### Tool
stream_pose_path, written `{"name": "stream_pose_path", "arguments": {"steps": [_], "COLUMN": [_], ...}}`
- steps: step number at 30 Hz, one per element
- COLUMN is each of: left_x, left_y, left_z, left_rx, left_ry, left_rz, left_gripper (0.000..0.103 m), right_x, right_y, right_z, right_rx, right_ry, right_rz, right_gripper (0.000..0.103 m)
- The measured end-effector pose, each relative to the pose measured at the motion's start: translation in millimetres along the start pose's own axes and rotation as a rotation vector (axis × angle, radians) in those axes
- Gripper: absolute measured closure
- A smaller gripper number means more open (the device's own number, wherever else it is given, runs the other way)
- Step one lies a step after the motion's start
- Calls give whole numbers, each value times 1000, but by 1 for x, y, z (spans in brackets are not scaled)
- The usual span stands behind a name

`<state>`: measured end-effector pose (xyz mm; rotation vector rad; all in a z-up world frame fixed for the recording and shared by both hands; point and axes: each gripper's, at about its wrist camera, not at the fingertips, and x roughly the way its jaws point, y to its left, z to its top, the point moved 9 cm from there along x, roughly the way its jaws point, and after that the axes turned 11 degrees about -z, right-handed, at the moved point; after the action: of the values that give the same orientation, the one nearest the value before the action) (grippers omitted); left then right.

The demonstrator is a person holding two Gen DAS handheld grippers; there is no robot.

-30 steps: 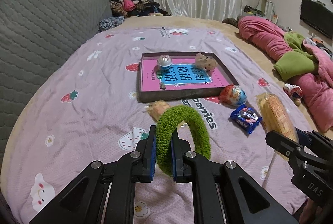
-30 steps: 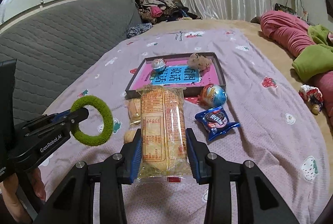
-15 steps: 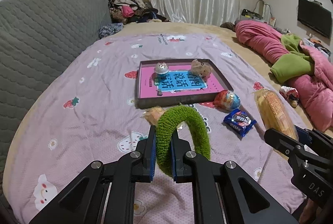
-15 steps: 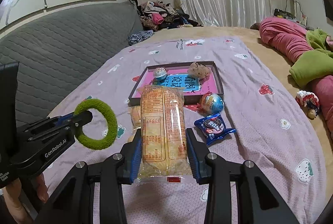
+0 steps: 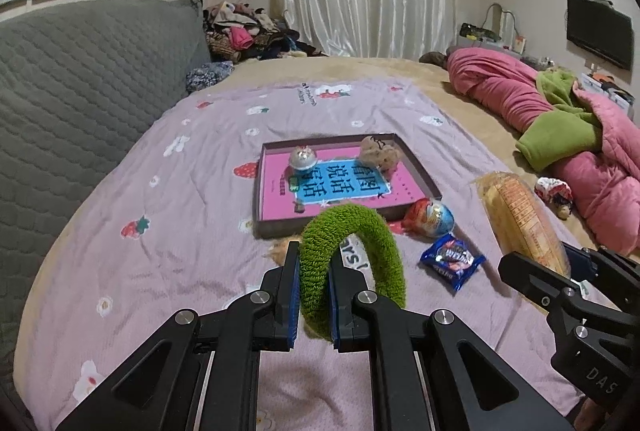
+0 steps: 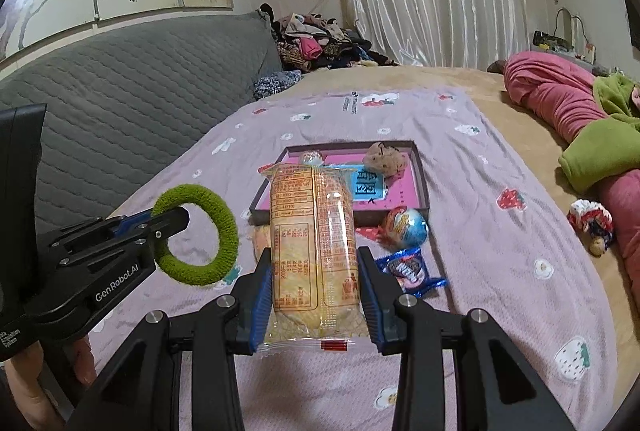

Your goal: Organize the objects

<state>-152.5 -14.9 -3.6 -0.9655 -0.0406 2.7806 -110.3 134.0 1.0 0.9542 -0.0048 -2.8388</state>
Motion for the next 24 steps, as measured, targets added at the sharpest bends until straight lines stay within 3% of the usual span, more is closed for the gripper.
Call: {"name": "stream_pose_path", "arguments": {"steps": [24], "left_x": [39], "left_y": [-8], "left_z": [38], "left_rx": [10], "left_ry": [-9], "left_rz": [-11], "left_gripper": [91], "right_x": [30], "right_y": [-26], "right_z": [41], "right_rx": [0], "right_ry": [-27], "right_rz": [-12], "right_gripper": [63]}}
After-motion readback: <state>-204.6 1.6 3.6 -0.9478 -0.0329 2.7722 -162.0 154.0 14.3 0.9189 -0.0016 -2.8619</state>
